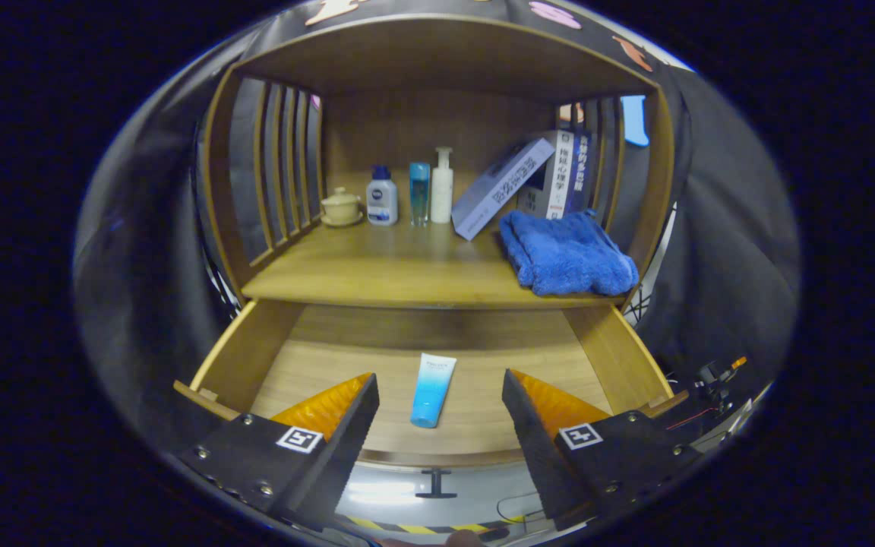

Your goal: Pull open the drawer, take out the items inside it, and place them on the countertop above the cabinet.

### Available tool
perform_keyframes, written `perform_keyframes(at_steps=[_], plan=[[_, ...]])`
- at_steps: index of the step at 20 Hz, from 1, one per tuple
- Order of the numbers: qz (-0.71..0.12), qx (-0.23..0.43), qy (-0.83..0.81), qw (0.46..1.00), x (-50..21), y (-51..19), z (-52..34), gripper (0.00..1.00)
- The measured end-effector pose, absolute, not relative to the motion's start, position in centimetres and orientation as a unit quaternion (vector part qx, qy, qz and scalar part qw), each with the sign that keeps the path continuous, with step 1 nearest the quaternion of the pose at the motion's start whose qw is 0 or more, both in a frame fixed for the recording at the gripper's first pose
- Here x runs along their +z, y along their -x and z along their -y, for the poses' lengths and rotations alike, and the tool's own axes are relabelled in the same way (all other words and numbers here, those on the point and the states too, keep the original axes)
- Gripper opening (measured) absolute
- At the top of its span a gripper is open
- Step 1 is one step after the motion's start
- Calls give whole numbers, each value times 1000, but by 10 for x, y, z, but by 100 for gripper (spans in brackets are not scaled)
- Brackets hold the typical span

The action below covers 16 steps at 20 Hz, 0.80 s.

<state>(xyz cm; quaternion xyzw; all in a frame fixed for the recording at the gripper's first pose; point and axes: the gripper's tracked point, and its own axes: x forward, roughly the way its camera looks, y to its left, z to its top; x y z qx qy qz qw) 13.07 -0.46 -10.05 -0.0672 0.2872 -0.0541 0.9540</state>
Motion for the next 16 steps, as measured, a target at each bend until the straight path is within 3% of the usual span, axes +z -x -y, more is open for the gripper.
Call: perform_keyframes(at_steps=[3,7,12,15,16], plan=[[-338,-53,85,936,-124,-152,8,97],[-467,-22,44,883,-174,-153,-9,97],[-501,-88,55,859,-196,-186,16,93],[-535,-95,59,837,-220,-190,16,93],[-541,-103,59,832,-225,-193,19,87]])
